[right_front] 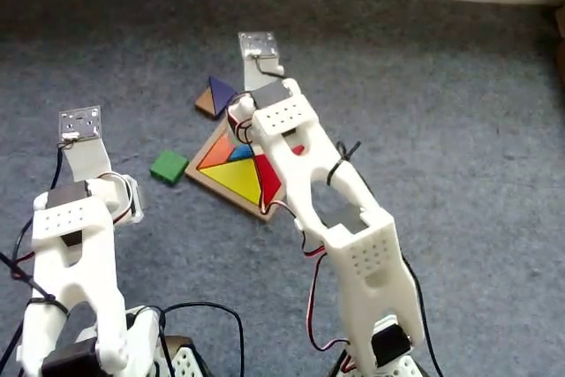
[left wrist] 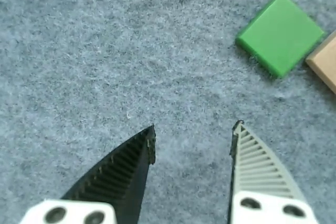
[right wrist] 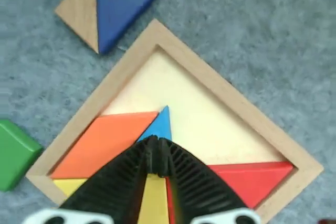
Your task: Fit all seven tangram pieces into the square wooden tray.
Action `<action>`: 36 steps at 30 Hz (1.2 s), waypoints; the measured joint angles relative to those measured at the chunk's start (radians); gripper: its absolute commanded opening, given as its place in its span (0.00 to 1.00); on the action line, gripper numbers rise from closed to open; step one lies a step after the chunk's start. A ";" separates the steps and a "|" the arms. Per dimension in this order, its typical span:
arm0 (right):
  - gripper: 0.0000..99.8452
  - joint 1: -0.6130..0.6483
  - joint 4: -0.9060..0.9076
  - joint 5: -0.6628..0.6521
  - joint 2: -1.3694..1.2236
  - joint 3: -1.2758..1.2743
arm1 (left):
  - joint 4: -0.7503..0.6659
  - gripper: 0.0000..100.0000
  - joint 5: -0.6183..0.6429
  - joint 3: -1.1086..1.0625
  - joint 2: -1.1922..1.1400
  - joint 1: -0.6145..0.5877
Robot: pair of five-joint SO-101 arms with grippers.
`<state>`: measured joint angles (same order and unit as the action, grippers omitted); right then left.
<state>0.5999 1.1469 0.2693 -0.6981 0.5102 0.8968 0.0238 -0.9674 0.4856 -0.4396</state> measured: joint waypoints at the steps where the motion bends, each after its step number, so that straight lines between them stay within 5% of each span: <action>1: 0.00 -0.002 -0.003 0.000 -0.015 0.000 | 0.000 0.23 0.000 0.000 0.000 0.000; 21: 0.00 0.097 0.133 -0.005 -0.021 0.006 | 0.000 0.23 0.000 0.000 0.000 0.000; 36: 0.00 0.107 0.442 -0.006 0.336 -0.014 | 0.000 0.23 0.000 0.000 0.000 0.000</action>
<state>0.7073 1.5888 0.2631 -0.3621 0.4964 0.8968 0.0238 -0.9674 0.4856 -0.4396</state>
